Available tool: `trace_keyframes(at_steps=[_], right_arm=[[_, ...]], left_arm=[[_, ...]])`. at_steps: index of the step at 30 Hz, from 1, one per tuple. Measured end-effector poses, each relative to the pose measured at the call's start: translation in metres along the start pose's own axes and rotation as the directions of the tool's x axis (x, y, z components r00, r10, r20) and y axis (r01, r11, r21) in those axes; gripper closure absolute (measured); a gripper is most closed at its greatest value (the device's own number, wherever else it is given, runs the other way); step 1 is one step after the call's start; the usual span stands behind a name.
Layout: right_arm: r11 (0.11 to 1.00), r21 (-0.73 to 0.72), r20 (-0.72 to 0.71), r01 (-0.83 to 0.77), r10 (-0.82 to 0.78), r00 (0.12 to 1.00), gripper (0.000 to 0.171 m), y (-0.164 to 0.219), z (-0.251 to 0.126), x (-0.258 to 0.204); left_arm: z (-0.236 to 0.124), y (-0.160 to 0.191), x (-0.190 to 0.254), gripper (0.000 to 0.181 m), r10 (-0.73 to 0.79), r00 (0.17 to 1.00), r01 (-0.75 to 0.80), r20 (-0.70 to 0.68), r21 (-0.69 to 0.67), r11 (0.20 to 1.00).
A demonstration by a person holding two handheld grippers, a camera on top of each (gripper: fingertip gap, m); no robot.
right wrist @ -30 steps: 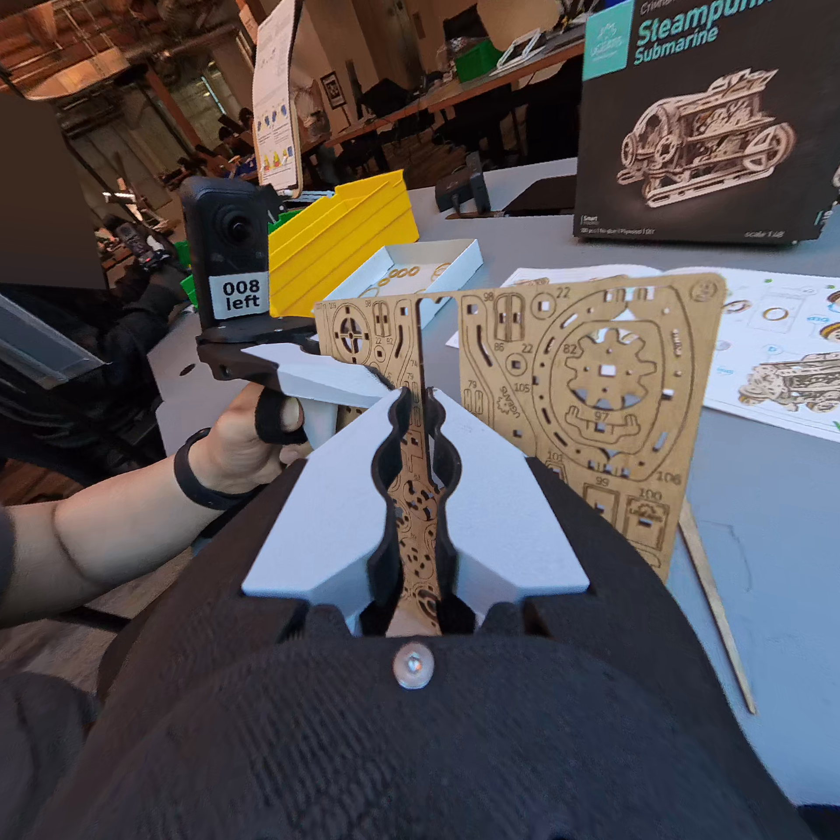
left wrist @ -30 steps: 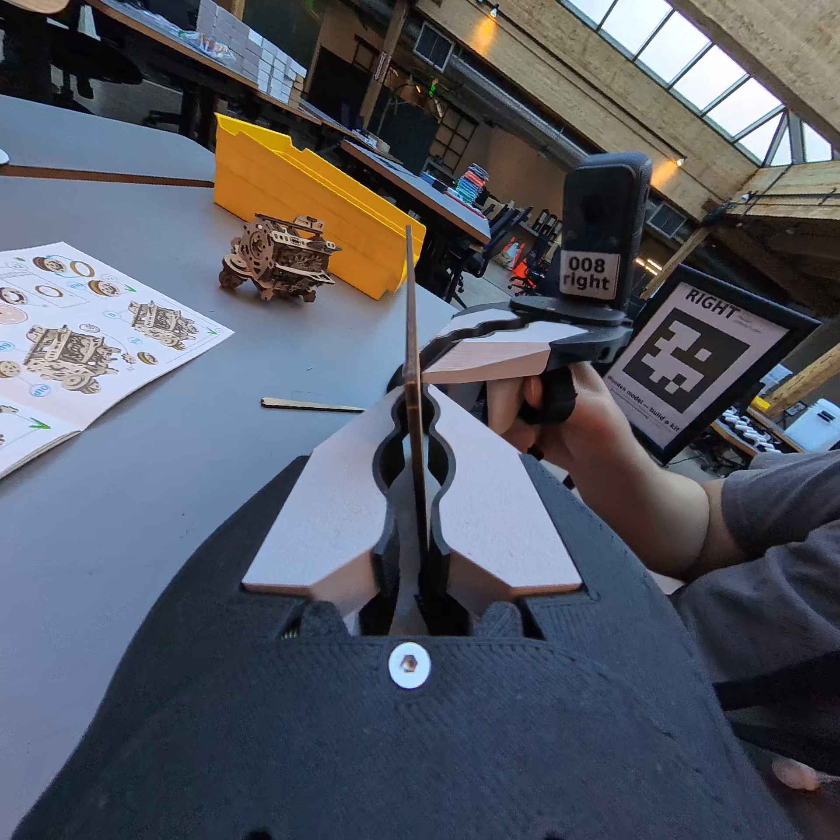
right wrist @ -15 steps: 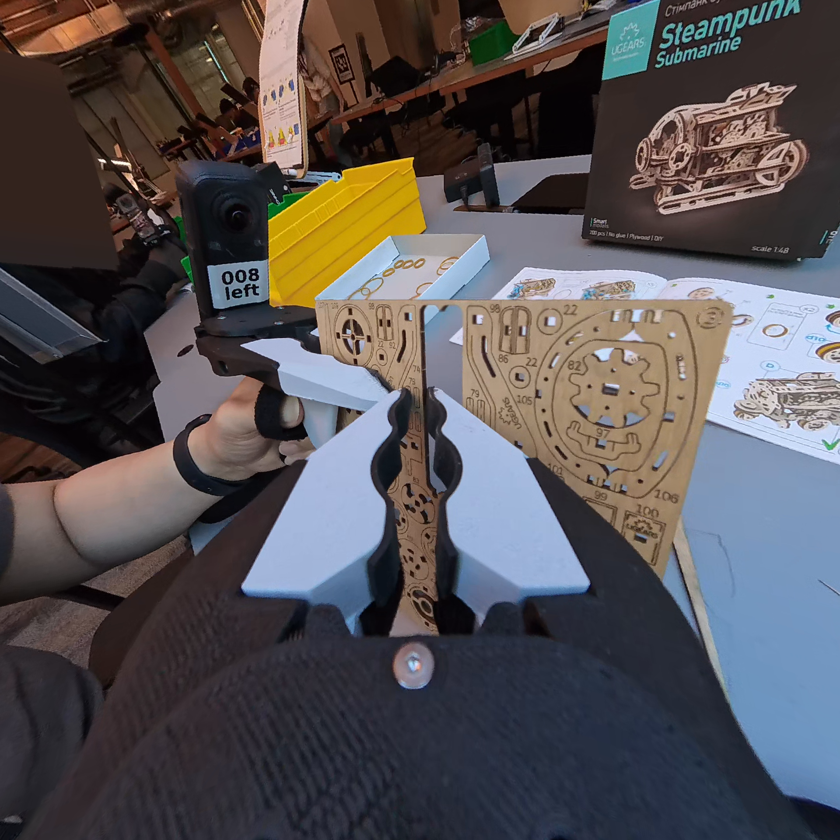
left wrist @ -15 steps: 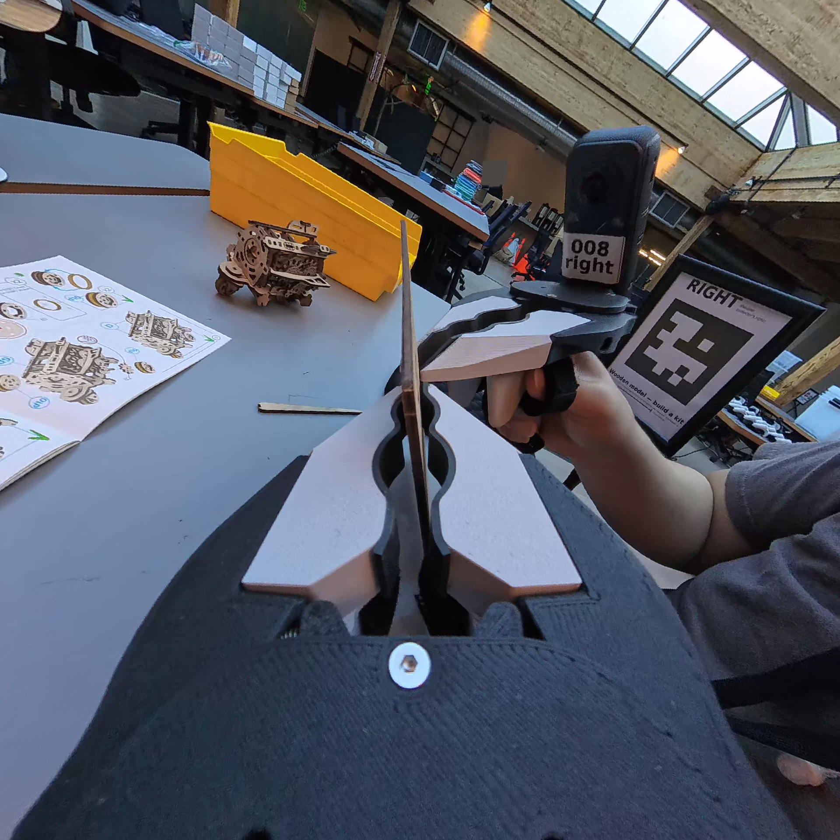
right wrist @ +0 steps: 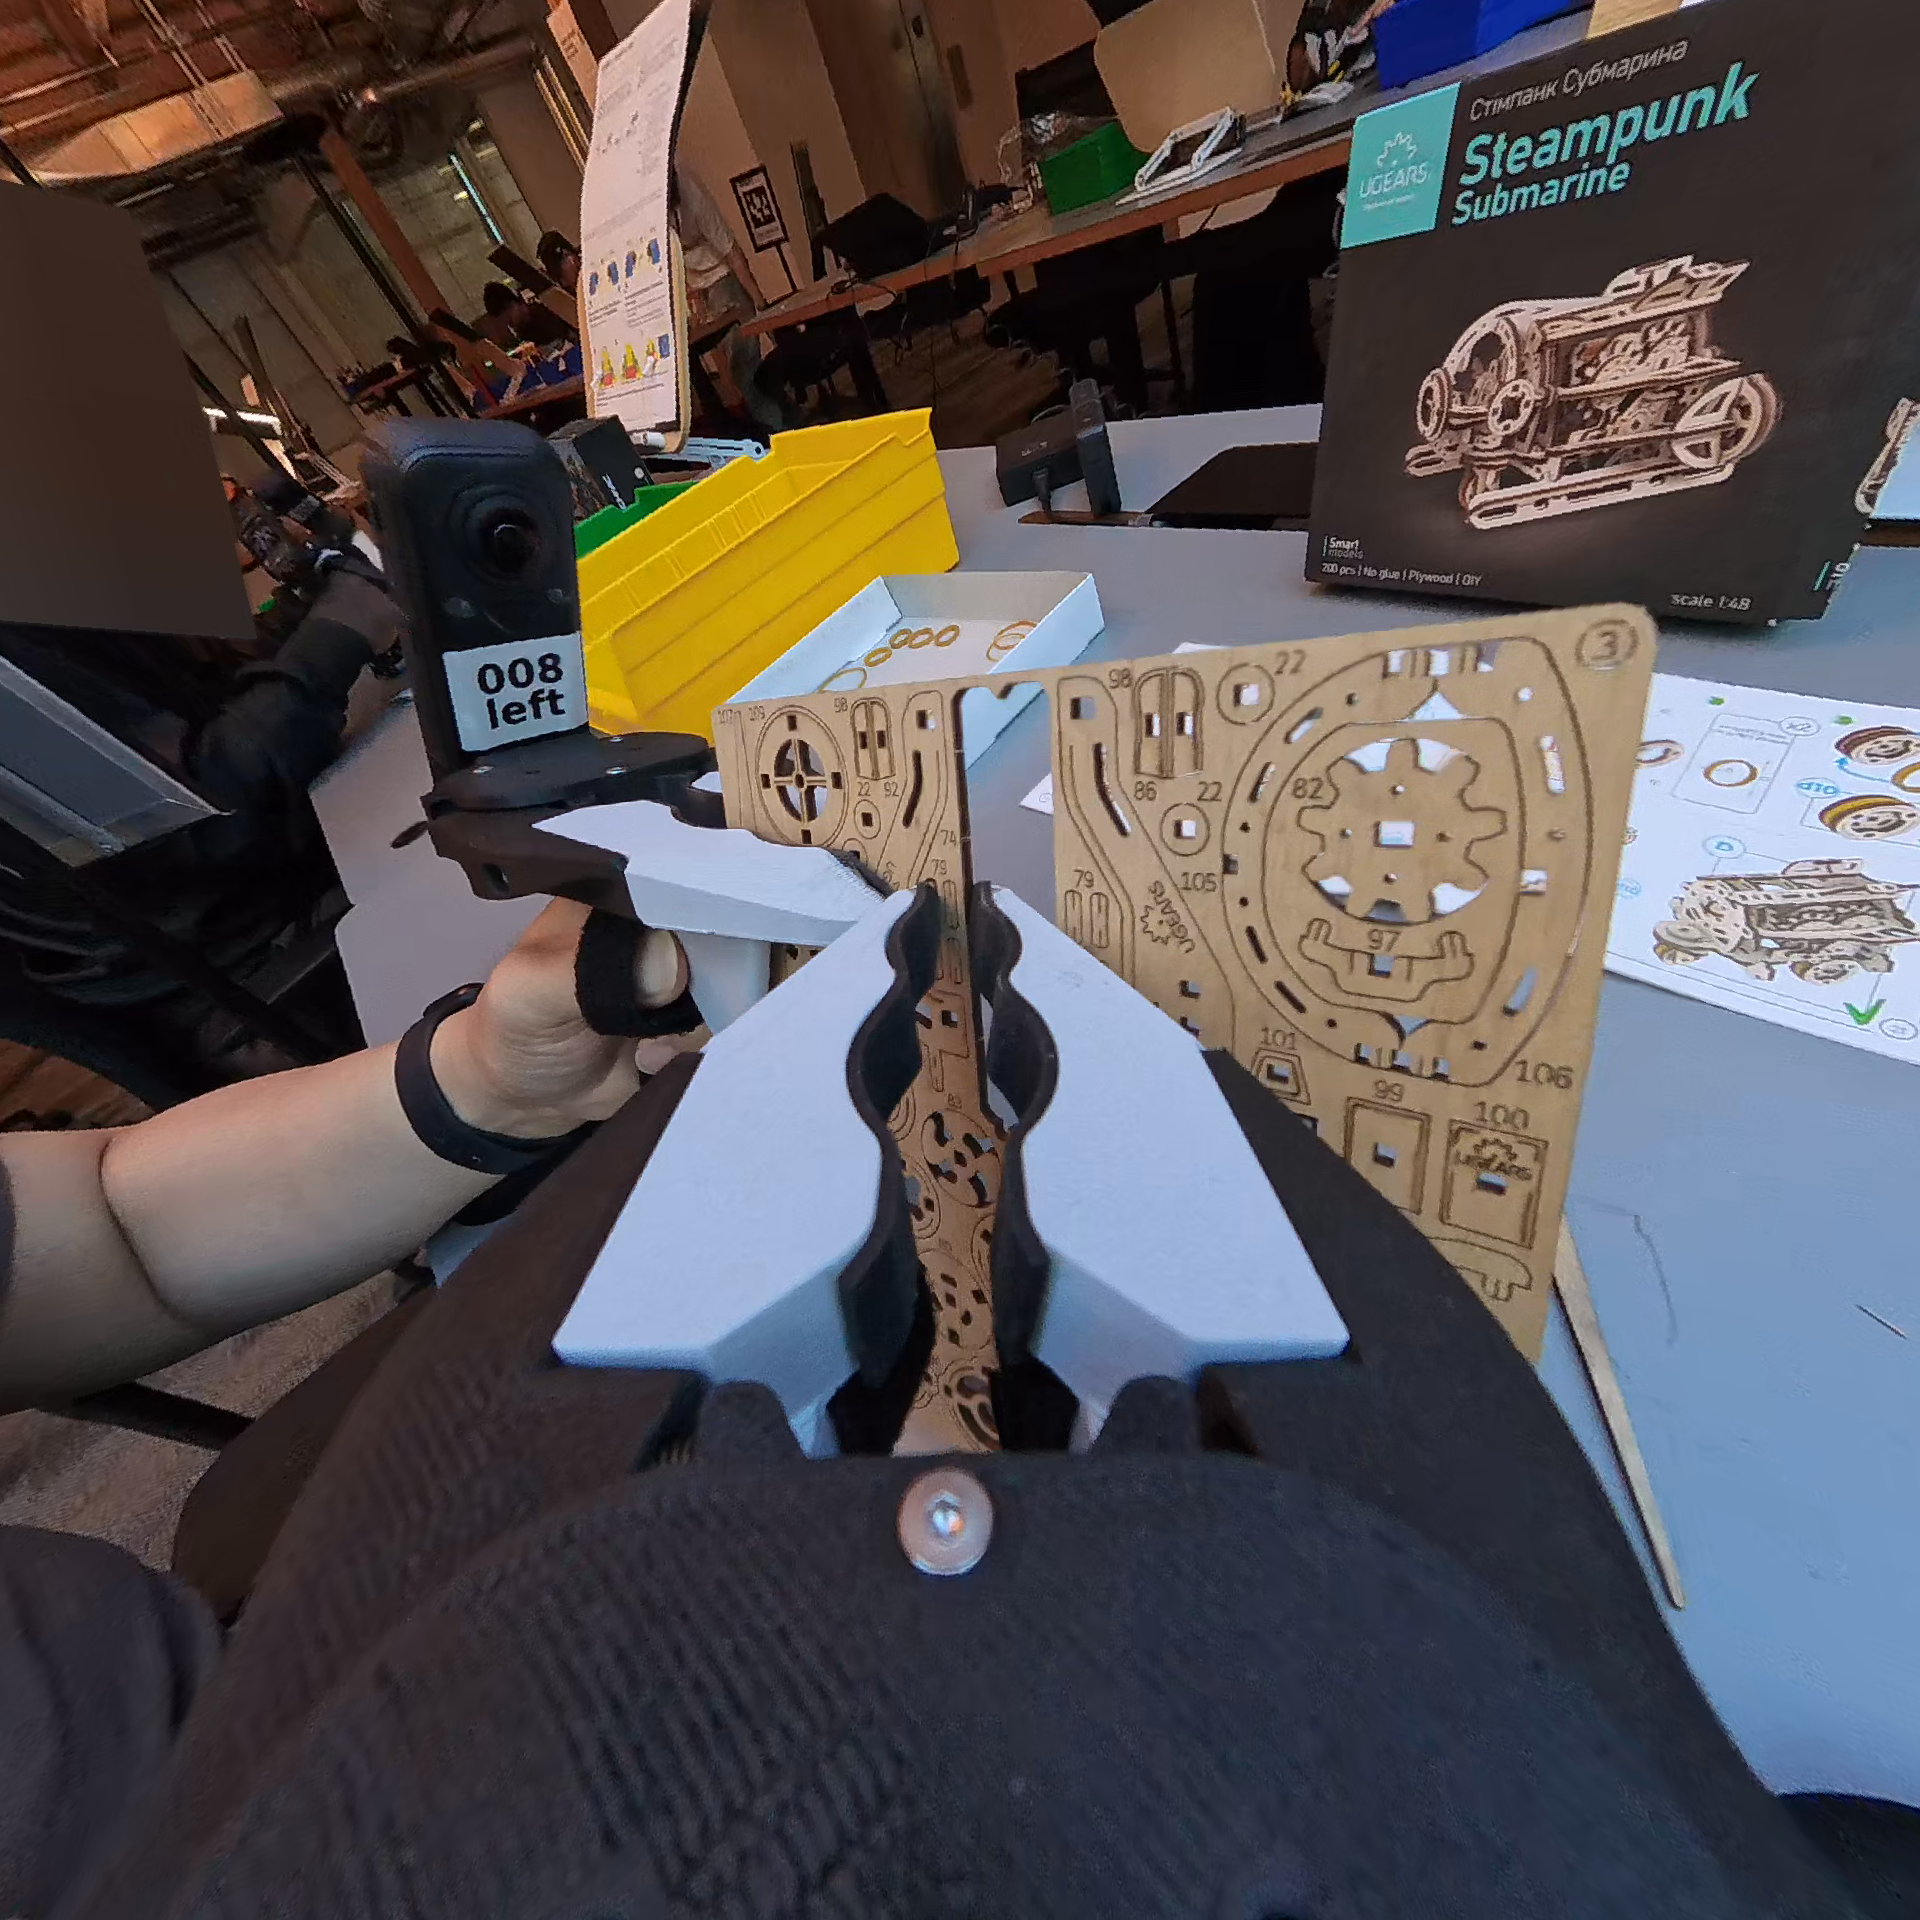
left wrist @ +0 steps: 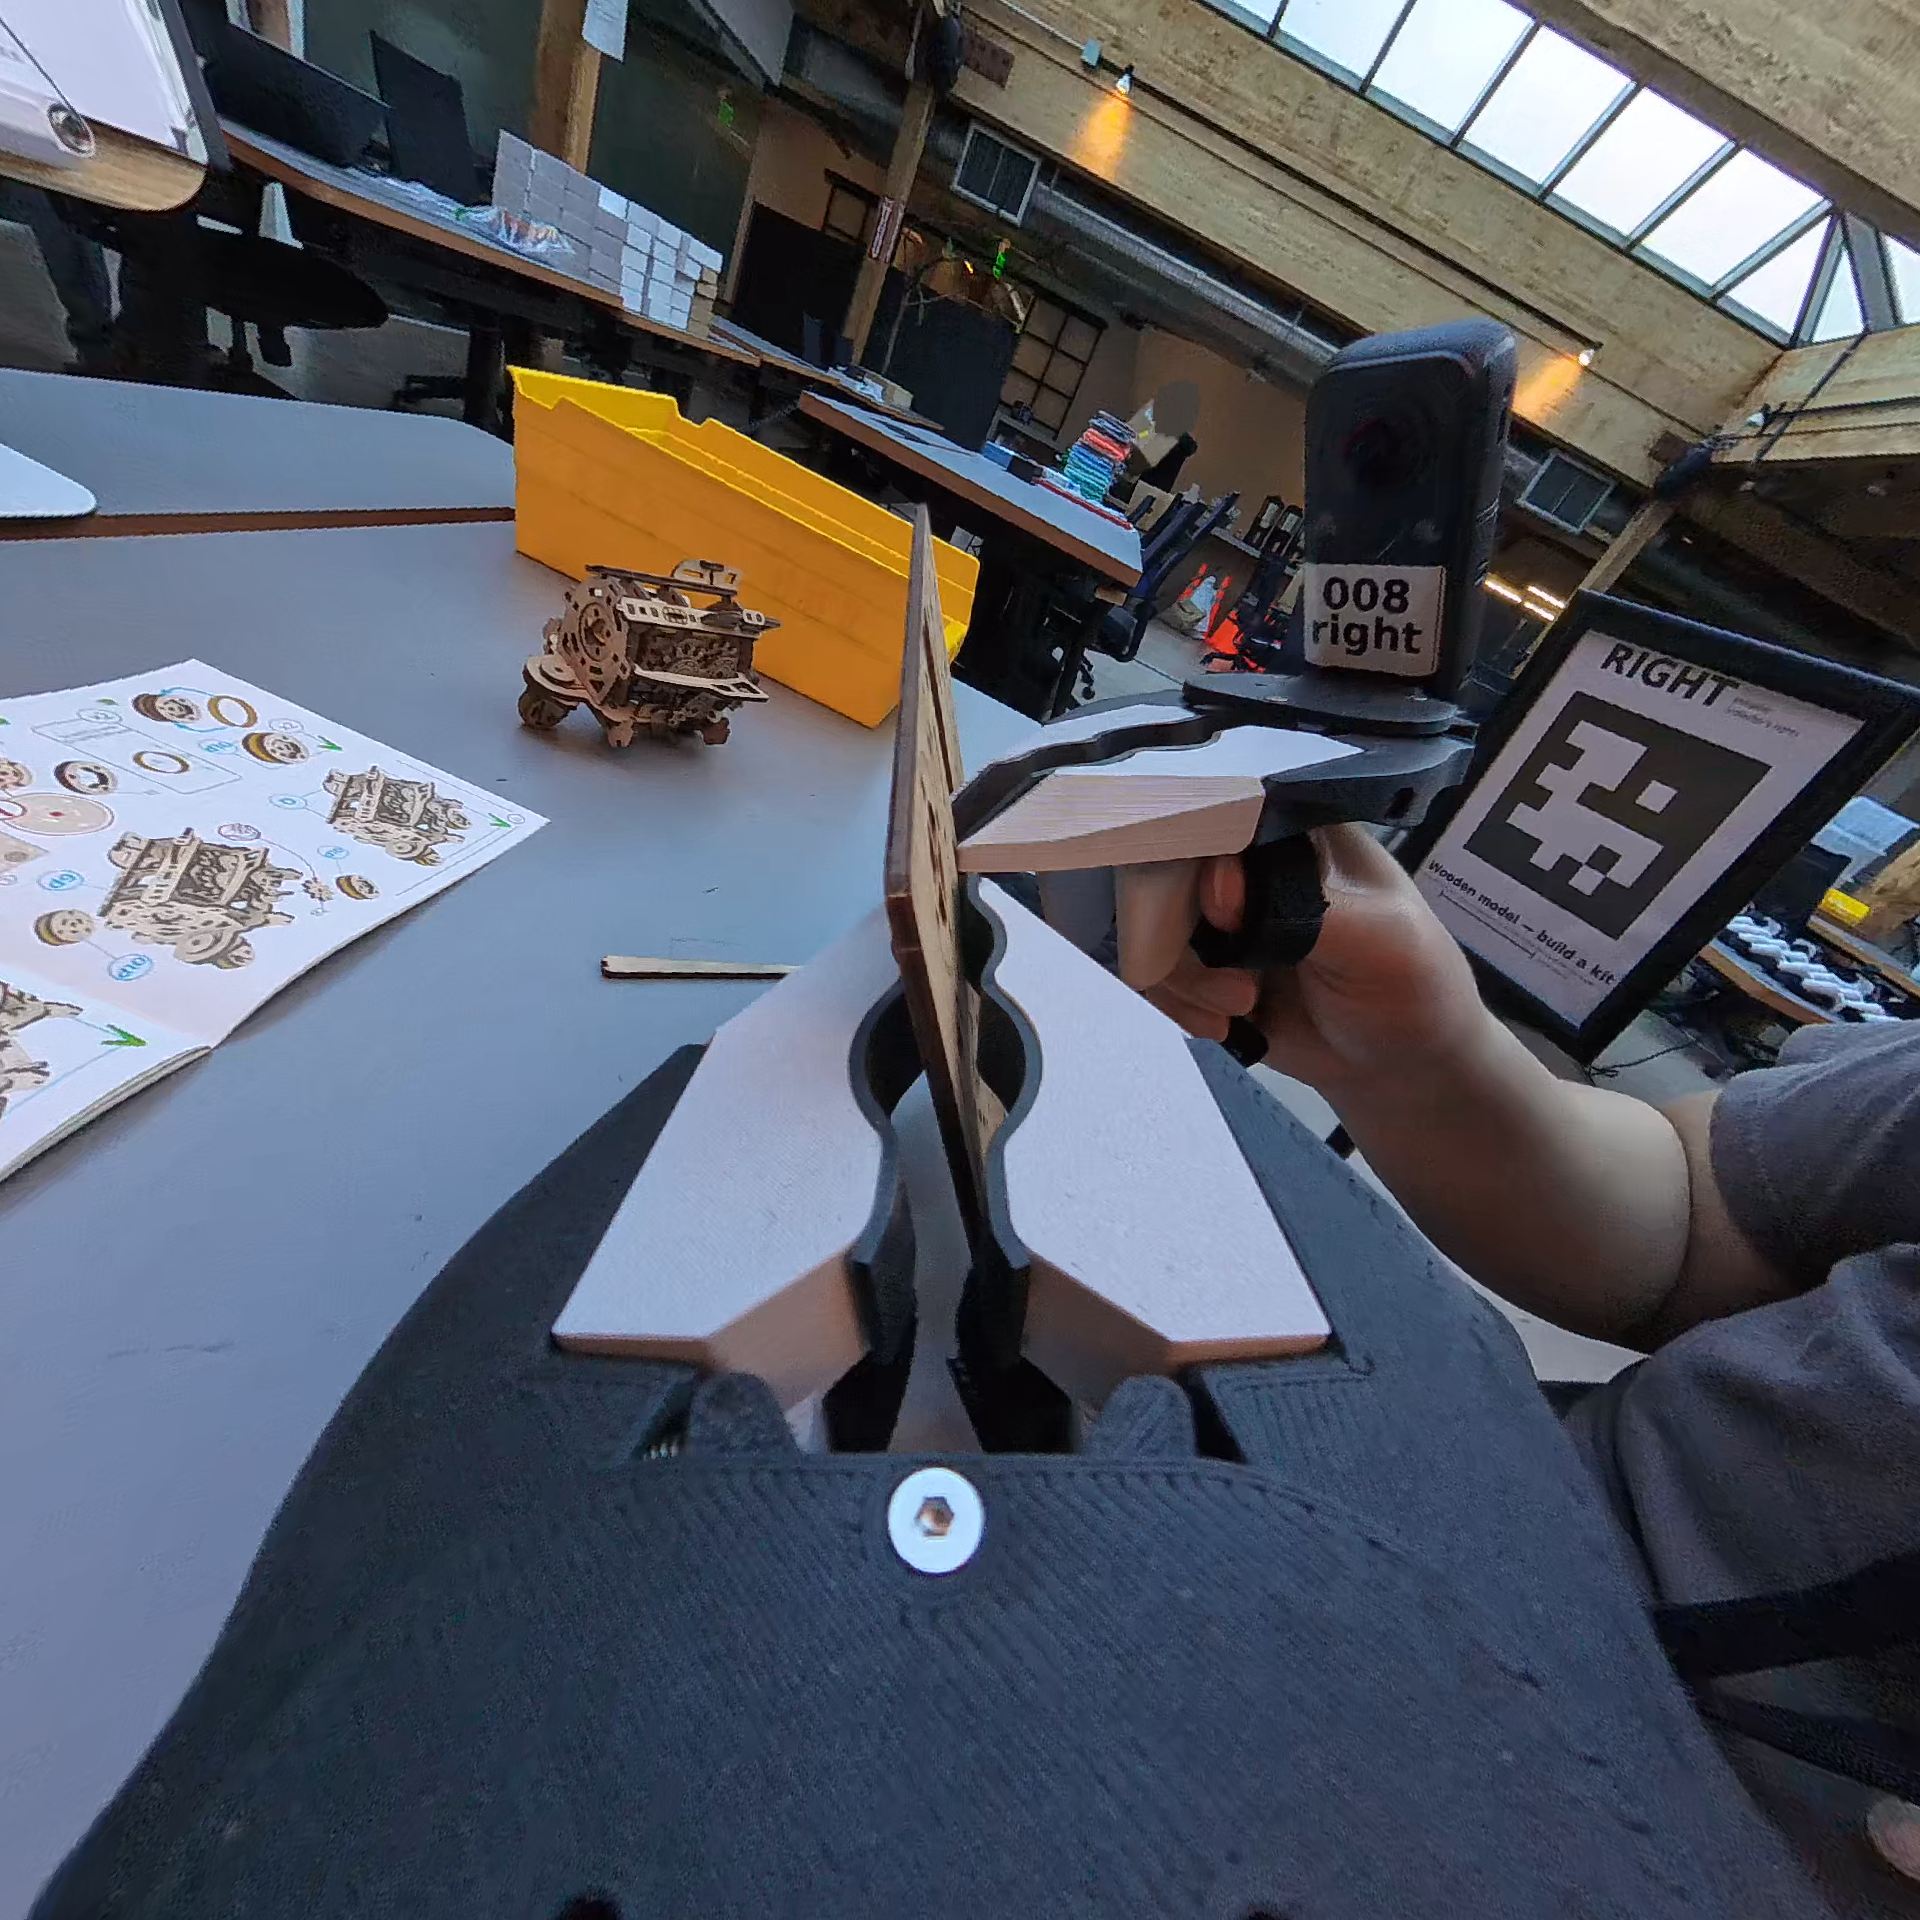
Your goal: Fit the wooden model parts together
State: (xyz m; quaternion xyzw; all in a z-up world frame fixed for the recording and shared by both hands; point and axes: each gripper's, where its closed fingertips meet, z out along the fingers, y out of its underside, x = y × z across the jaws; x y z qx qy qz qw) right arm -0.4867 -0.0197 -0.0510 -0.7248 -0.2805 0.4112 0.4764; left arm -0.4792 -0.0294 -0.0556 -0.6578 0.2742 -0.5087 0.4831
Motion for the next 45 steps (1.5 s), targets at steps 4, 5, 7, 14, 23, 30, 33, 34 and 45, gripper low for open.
trace_keyframes(at_steps=[4, 5, 7, 14, 23, 30, 33, 34, 45], right_arm=[[1.000, 0.015, -0.020, 0.008, -0.007, 1.000, 0.166, 0.001, 0.001, 0.001], [1.000, 0.008, -0.024, 0.010, -0.010, 1.000, 0.166, 0.003, 0.002, 0.002], [1.000, 0.010, -0.029, 0.012, -0.011, 0.999, 0.166, 0.003, 0.001, 0.003], [0.997, 0.058, -0.082, 0.049, -0.044, 0.996, 0.166, -0.001, 0.003, 0.003], [0.990, 0.089, 0.006, 0.111, -0.112, 0.994, 0.166, -0.005, 0.003, -0.004], [0.980, -0.008, 0.045, 0.200, -0.199, 0.979, 0.166, -0.008, 0.001, -0.010], [0.982, -0.002, 0.043, 0.190, -0.190, 0.981, 0.166, -0.010, -0.001, -0.012], [0.981, -0.005, 0.041, 0.192, -0.192, 0.981, 0.166, -0.010, -0.002, -0.013], [0.941, -0.173, 0.037, 0.292, -0.290, 0.956, 0.152, -0.003, -0.003, -0.015]], left_arm=[[0.000, 0.001, -0.002, 0.181, 0.010, 1.000, -0.010, 0.019, -0.007, 1.000], [0.000, 0.002, -0.003, 0.181, 0.019, 0.999, -0.018, 0.028, -0.015, 1.000], [0.001, 0.003, -0.003, 0.181, 0.022, 0.999, -0.021, 0.035, -0.017, 1.000], [0.000, -0.001, -0.005, 0.181, 0.012, 0.999, -0.013, 0.047, 0.003, 1.000], [-0.005, -0.007, -0.001, 0.181, -0.082, 0.992, 0.084, -0.093, 0.015, 0.996], [-0.008, -0.011, 0.005, 0.181, -0.034, 0.993, 0.036, -0.115, 0.014, 0.999], [-0.008, -0.012, 0.007, 0.180, -0.019, 0.993, 0.022, -0.114, 0.023, 0.999], [-0.008, -0.012, 0.008, 0.181, -0.021, 0.993, 0.024, -0.120, 0.025, 0.999], [-0.006, -0.010, 0.006, 0.181, -0.055, 0.991, 0.057, -0.121, 0.016, 0.998]])
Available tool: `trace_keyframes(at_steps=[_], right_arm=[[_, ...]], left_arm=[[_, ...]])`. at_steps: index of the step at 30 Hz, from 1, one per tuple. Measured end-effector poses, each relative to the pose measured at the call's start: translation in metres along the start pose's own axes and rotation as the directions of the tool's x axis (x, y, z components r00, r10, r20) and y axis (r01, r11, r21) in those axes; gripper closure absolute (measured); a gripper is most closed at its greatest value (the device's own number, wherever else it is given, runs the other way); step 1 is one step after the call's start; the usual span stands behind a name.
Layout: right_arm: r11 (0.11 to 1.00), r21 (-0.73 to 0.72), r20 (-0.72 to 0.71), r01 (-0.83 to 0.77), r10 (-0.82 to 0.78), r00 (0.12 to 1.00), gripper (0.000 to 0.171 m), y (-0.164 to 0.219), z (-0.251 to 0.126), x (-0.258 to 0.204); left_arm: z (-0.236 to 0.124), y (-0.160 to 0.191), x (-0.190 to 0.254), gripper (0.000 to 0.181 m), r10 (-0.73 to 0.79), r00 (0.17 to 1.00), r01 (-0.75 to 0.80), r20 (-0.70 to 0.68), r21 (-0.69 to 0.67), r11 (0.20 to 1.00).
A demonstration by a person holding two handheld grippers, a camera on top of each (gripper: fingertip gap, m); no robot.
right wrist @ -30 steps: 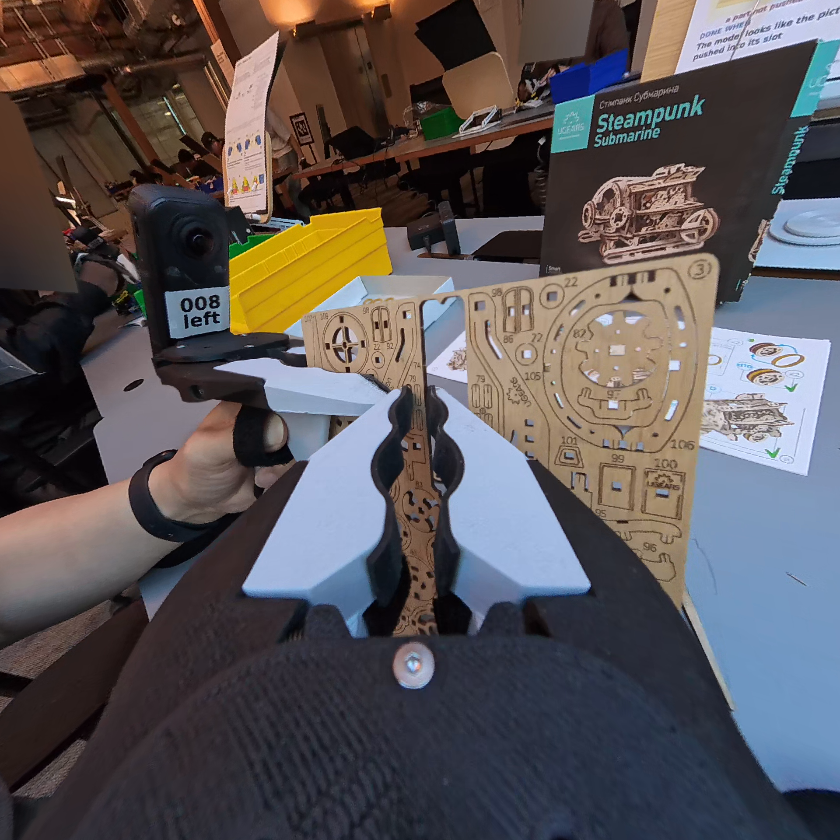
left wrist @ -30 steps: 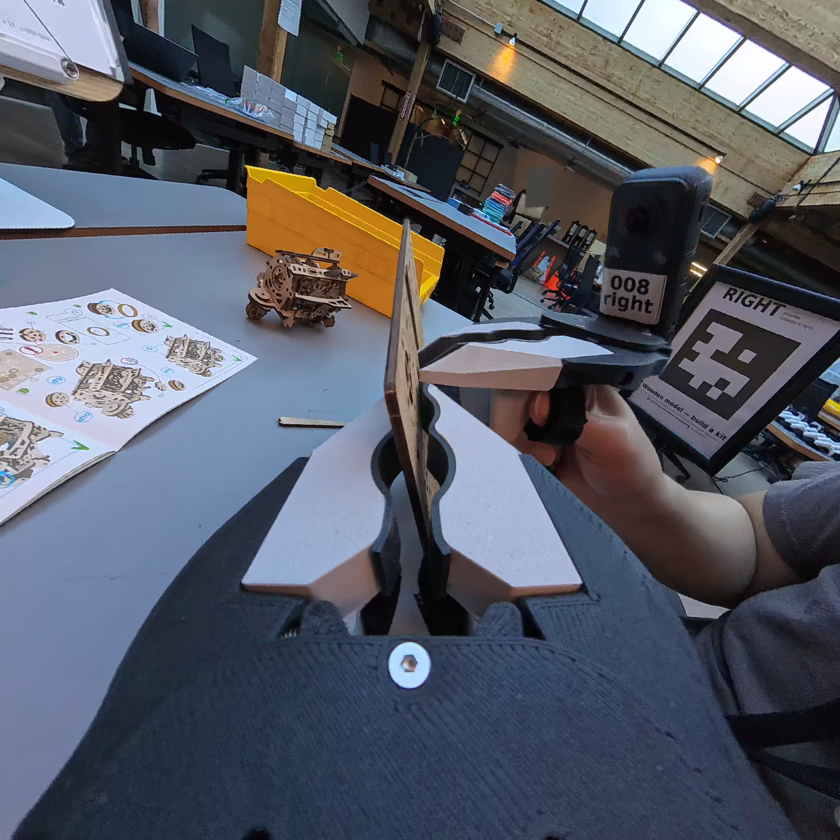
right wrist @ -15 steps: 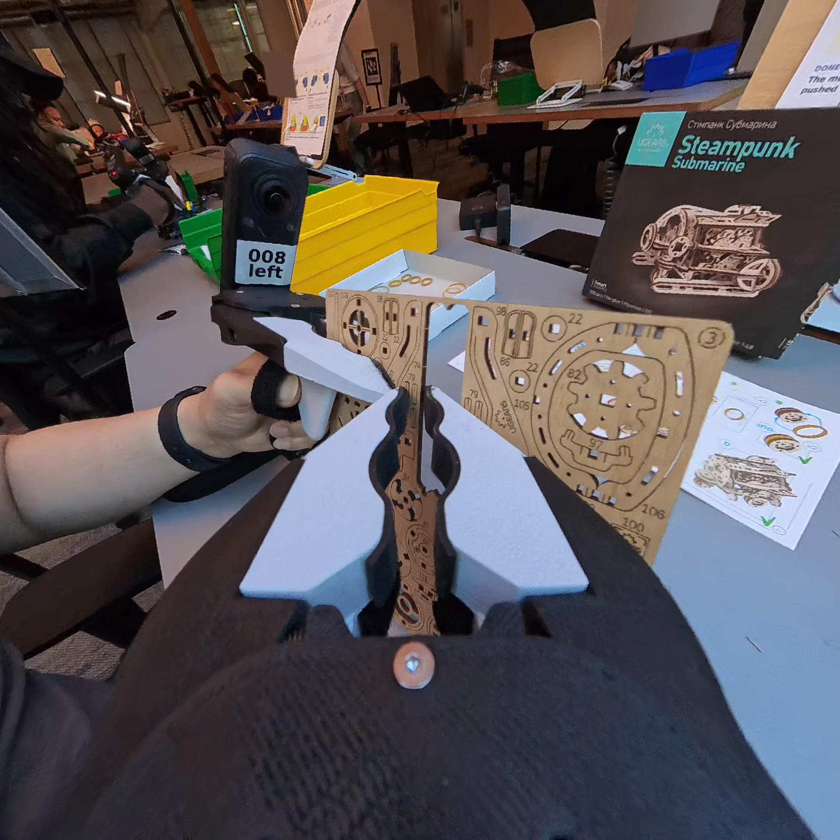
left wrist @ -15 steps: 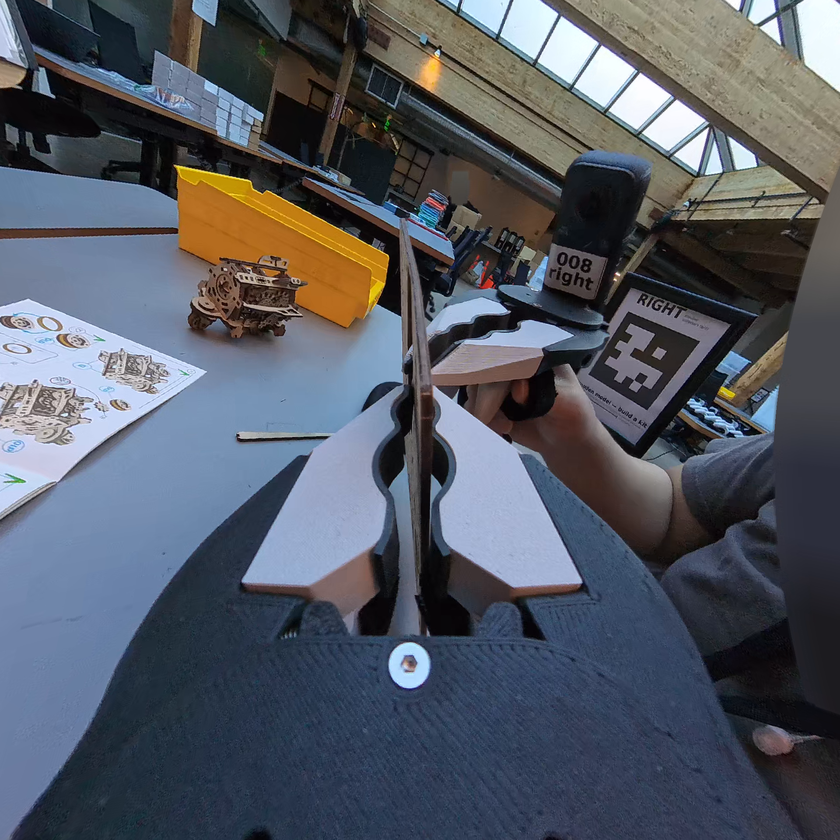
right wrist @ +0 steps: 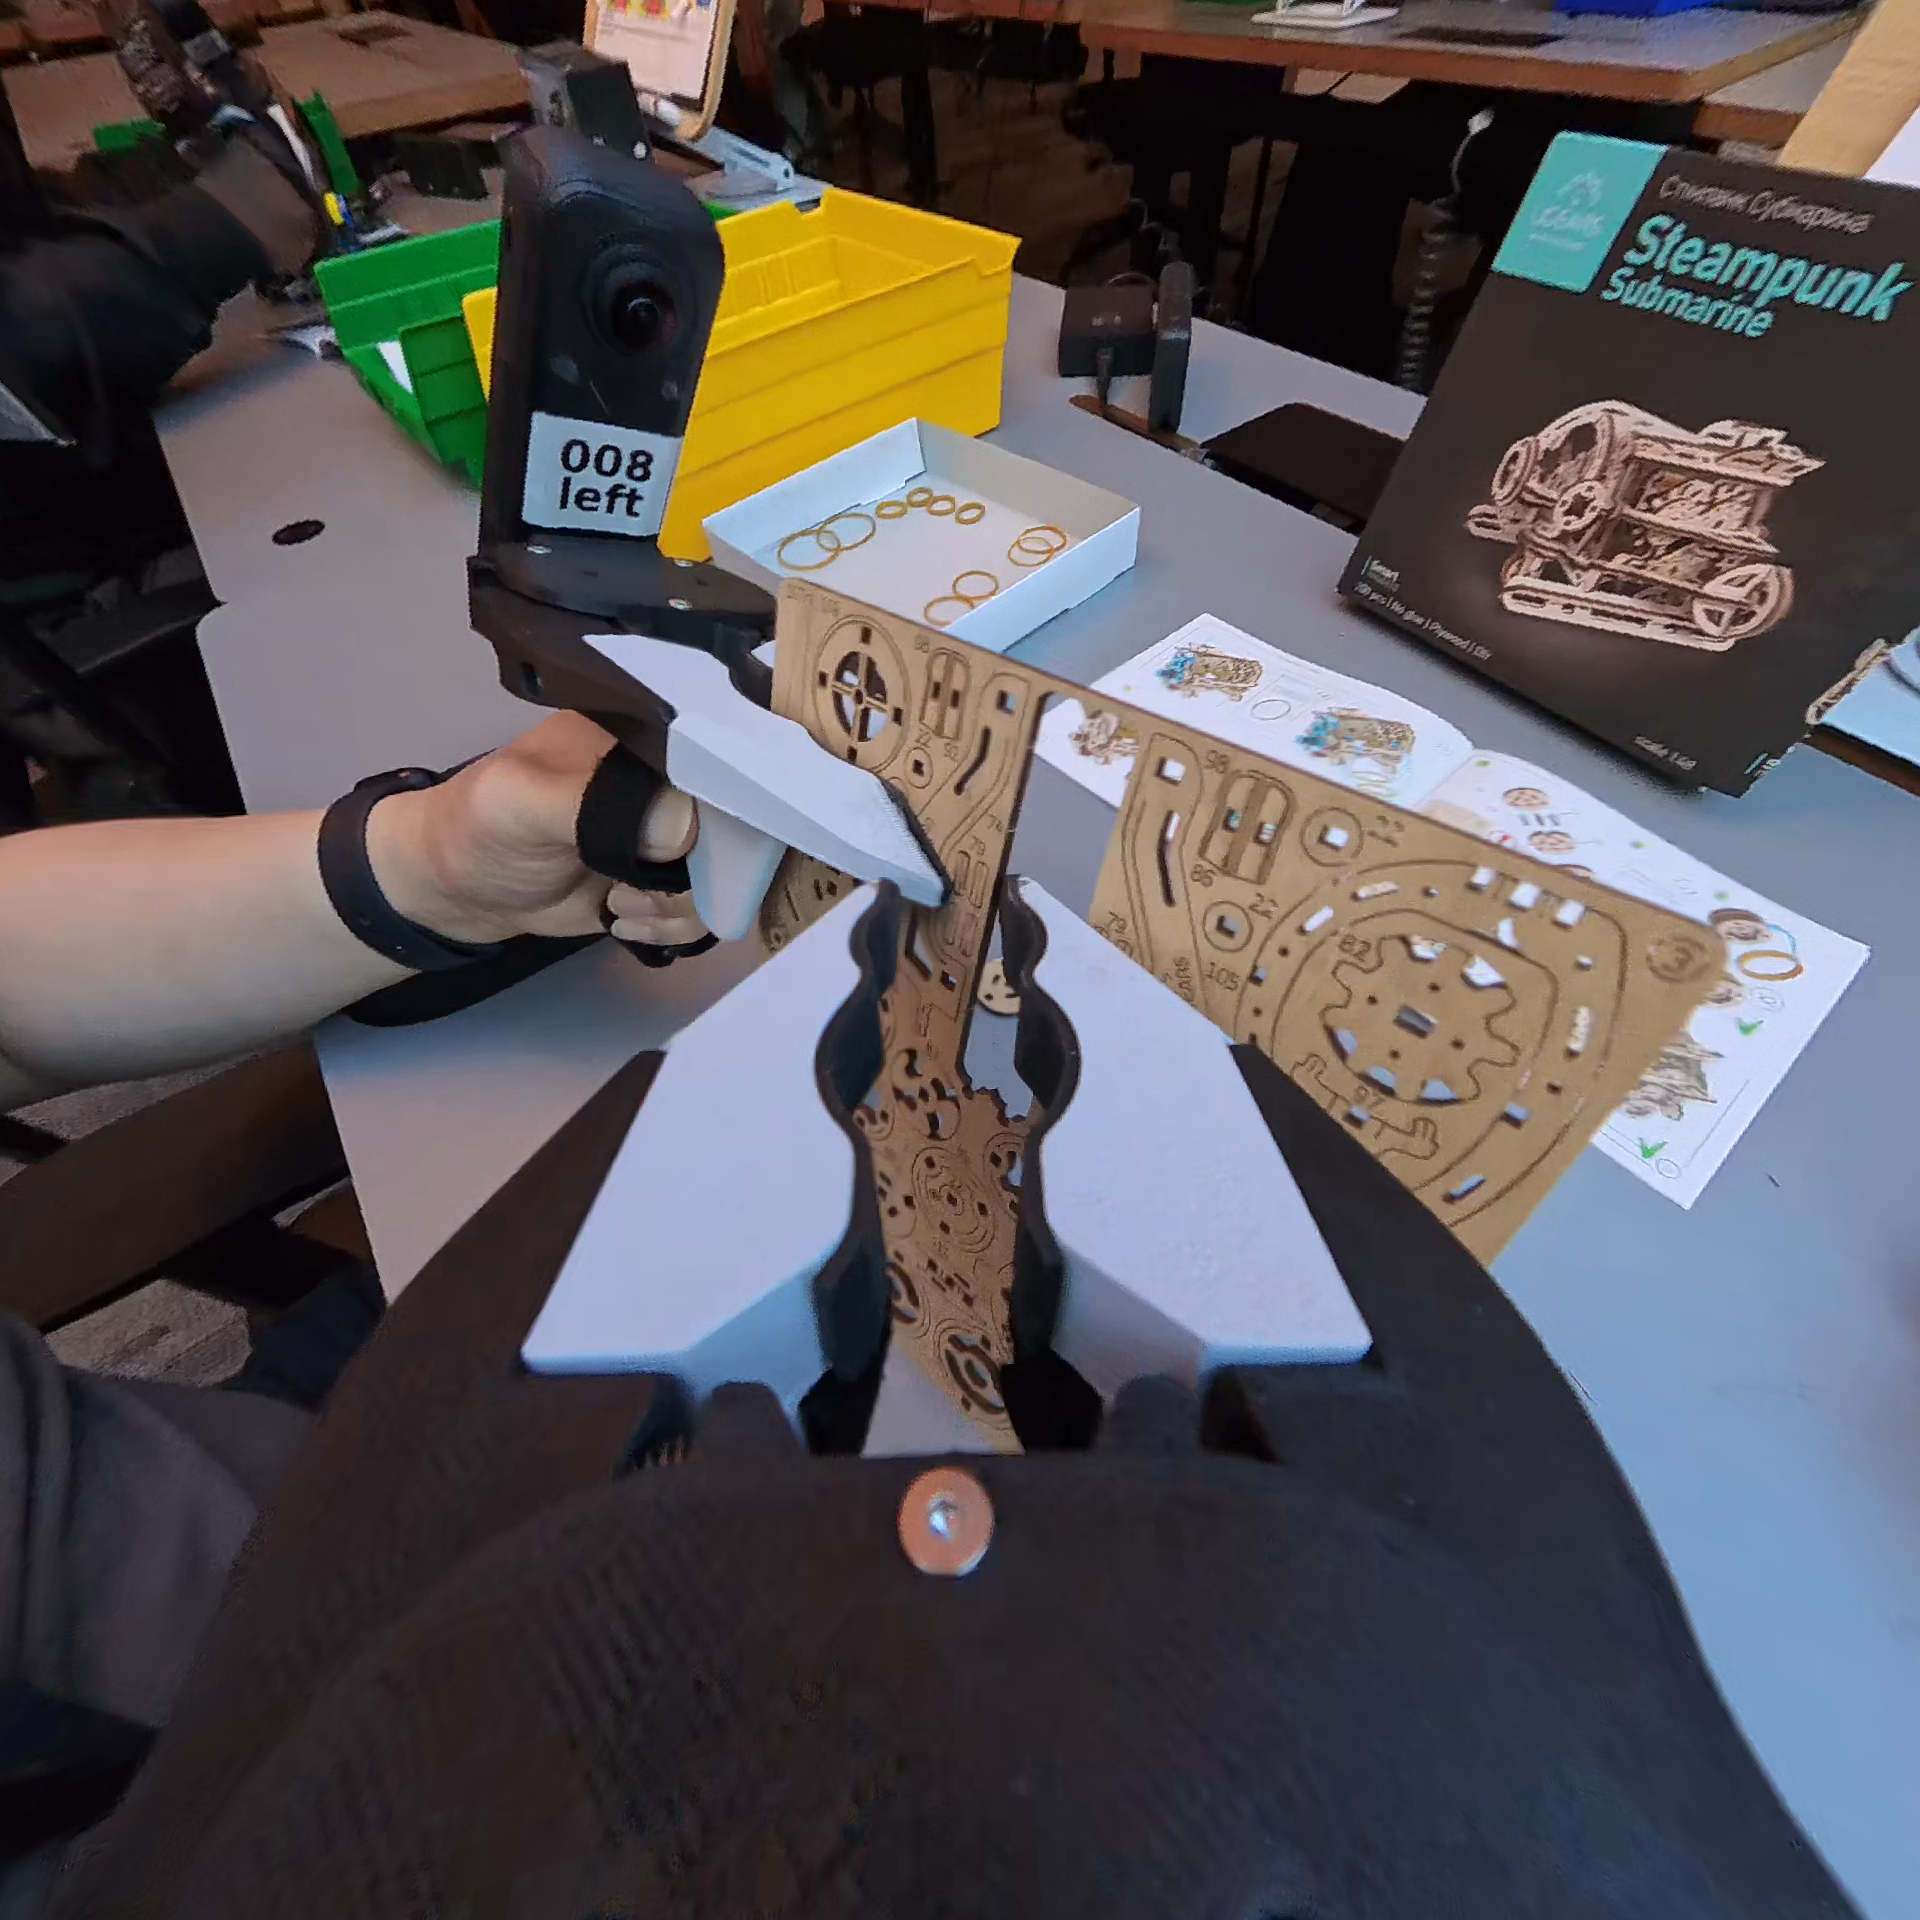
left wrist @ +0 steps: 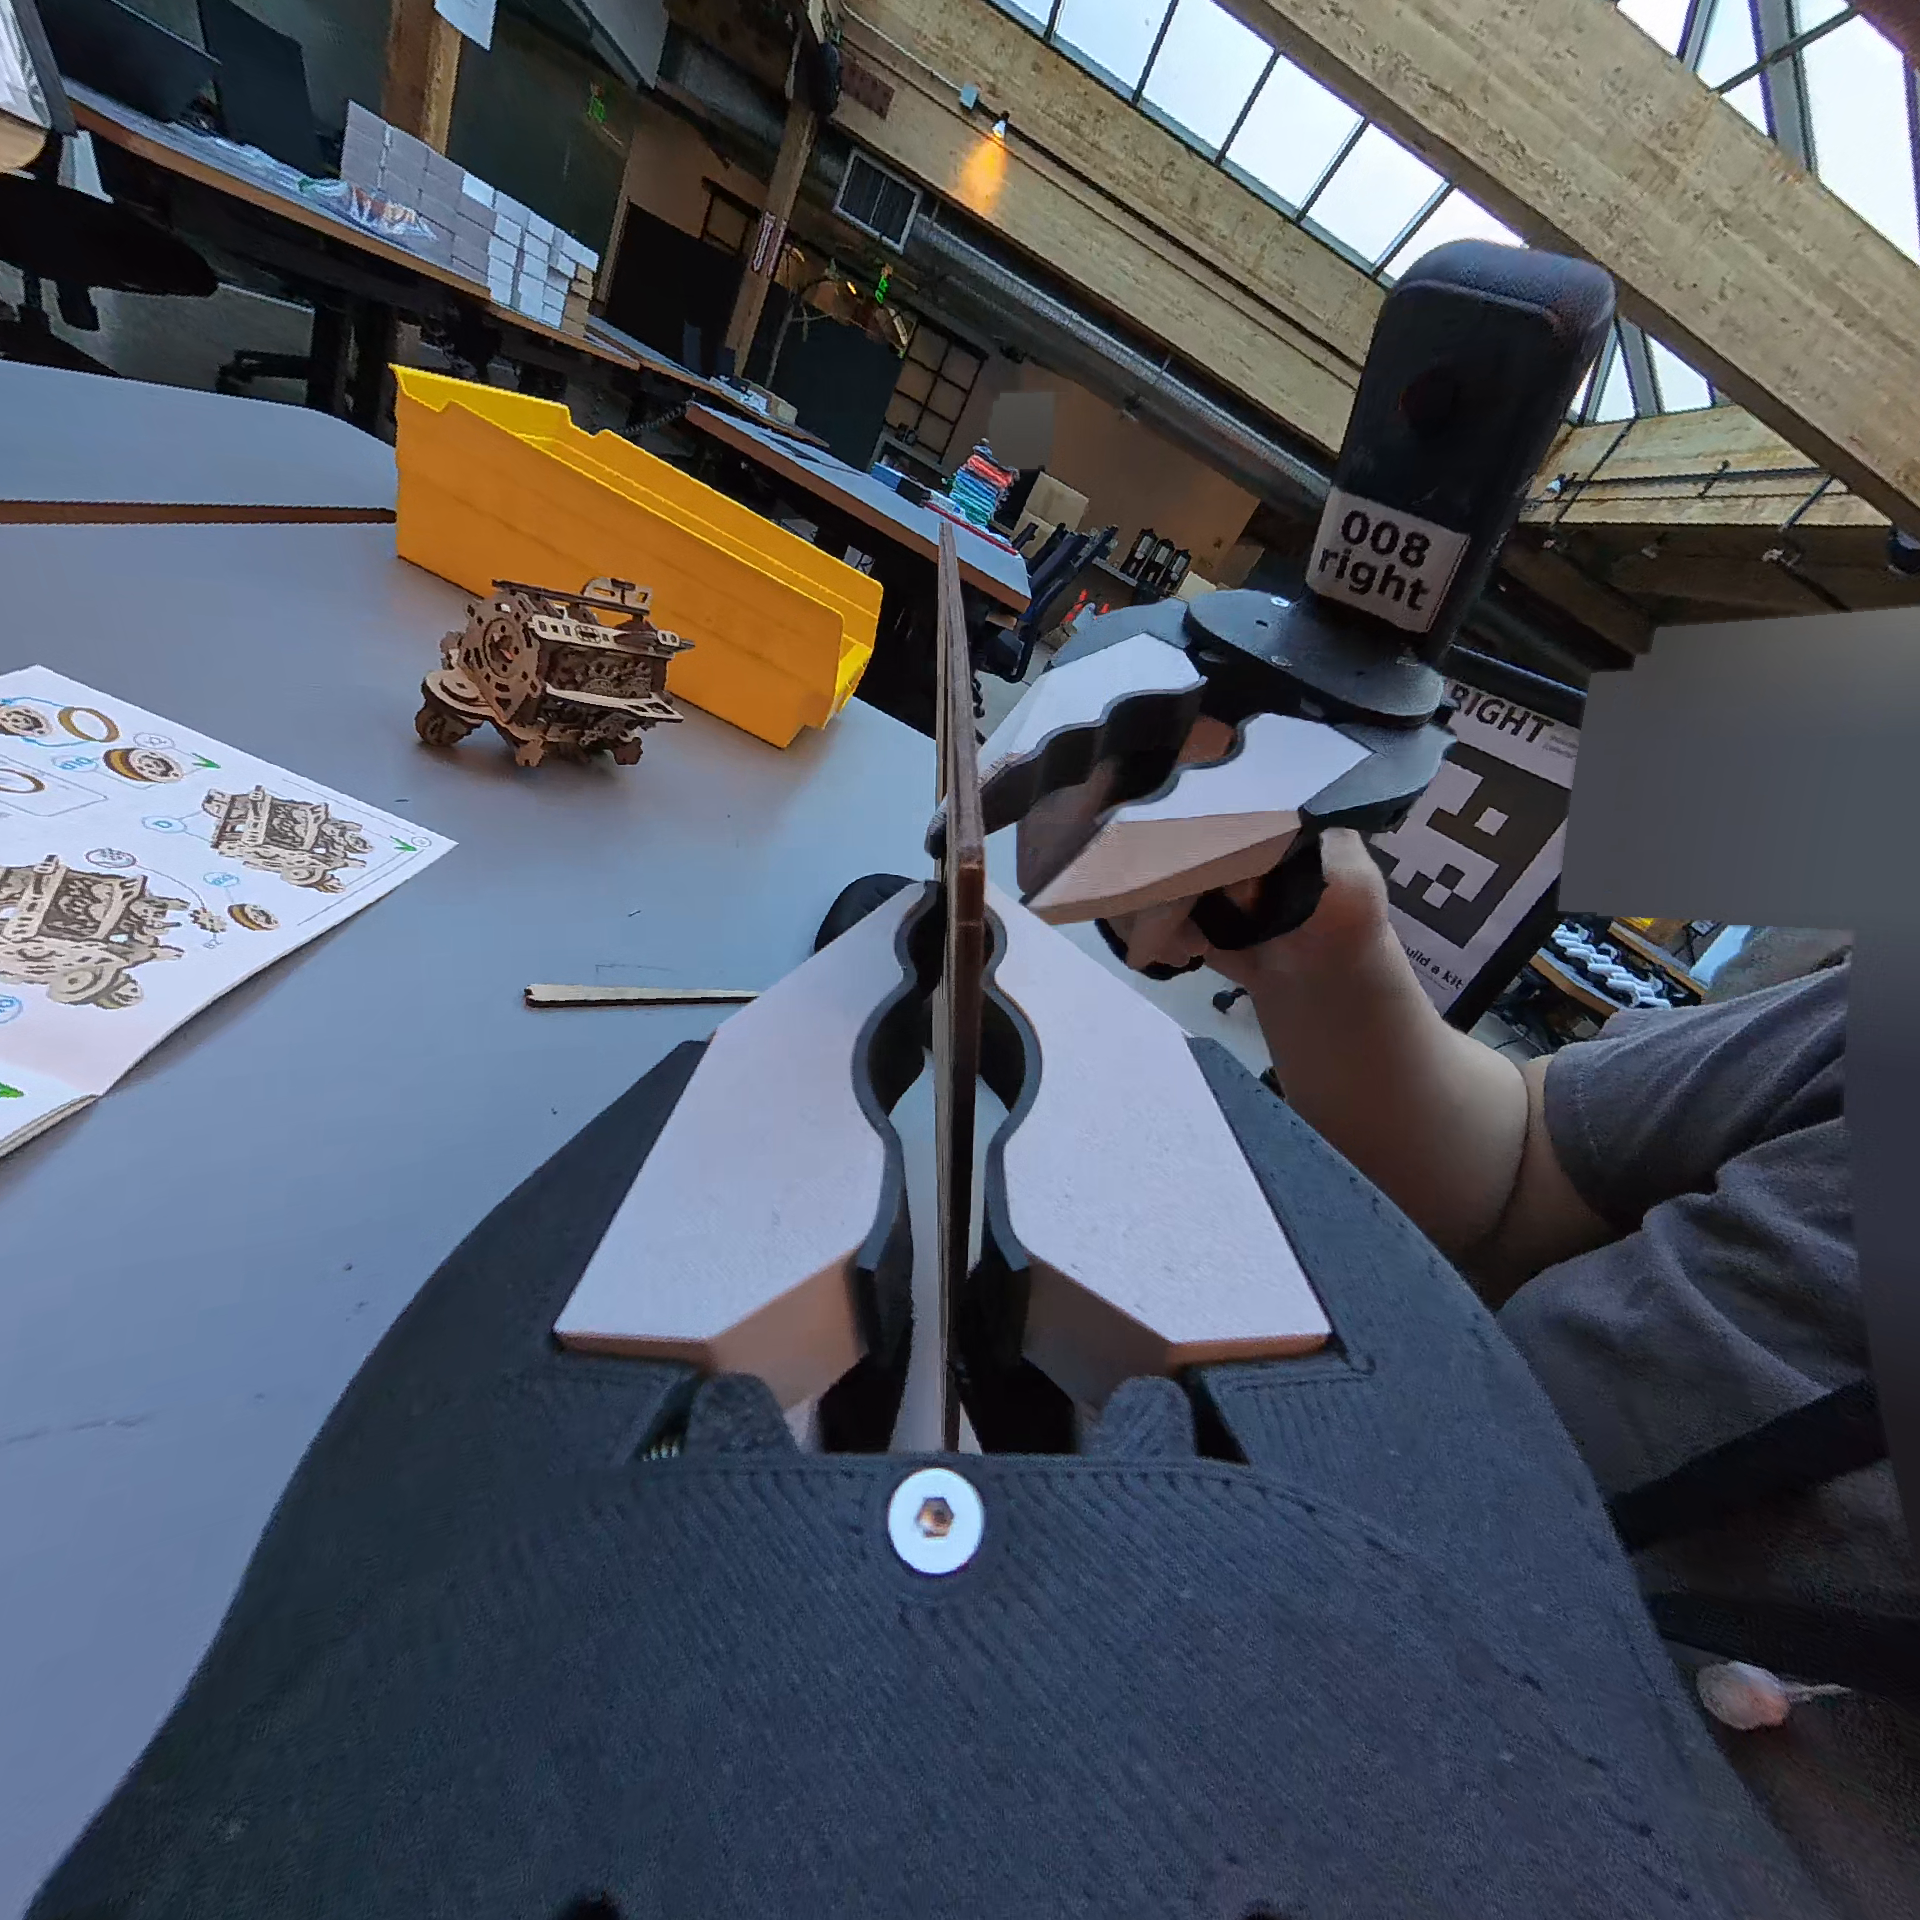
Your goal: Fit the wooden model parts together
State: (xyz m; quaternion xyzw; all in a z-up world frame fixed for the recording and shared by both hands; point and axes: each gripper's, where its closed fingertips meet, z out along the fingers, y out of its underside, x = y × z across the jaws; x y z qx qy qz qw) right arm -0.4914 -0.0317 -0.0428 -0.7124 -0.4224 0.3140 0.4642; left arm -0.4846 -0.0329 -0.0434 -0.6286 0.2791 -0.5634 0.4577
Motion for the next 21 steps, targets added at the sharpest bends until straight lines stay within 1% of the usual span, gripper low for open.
trace_keyframes(at_steps=[1, 3, 4, 7, 9, 13, 21], right_arm=[[1.000, -0.016, 0.012, -0.001, 0.001, 1.000, 0.153, 0.000, -0.001, -0.001], [0.998, -0.043, 0.003, 0.037, -0.037, 0.999, 0.164, 0.000, -0.002, 0.003], [0.995, -0.067, 0.002, 0.068, -0.068, 0.998, 0.166, 0.002, -0.002, 0.004], [0.990, -0.117, 0.049, 0.082, -0.077, 0.996, 0.162, 0.004, -0.005, 0.000], [0.987, -0.147, 0.077, 0.071, -0.060, 0.995, 0.164, 0.005, -0.006, 0.001], [0.984, -0.179, 0.098, 0.012, 0.006, 0.995, 0.168, 0.008, -0.006, 0.003], [0.981, -0.191, 0.102, -0.043, 0.063, 0.993, 0.170, 0.009, -0.006, 0.004]], left_arm=[[0.000, 0.000, 0.000, 0.181, -0.001, 1.000, 0.001, -0.003, 0.001, 1.000], [0.000, -0.001, 0.002, 0.181, -0.008, 1.000, 0.008, -0.018, 0.003, 1.000], [0.001, 0.001, 0.003, 0.181, -0.009, 1.000, 0.009, -0.019, -0.003, 1.000], [0.002, 0.003, 0.004, 0.181, -0.005, 1.000, 0.005, -0.026, -0.014, 1.000], [0.003, 0.005, 0.005, 0.181, -0.005, 1.000, 0.004, -0.031, -0.029, 1.000], [0.004, 0.008, 0.005, 0.180, 0.011, 1.000, -0.012, -0.023, -0.042, 0.999], [0.005, 0.010, 0.003, 0.181, 0.020, 1.000, -0.021, -0.015, -0.050, 0.999]])
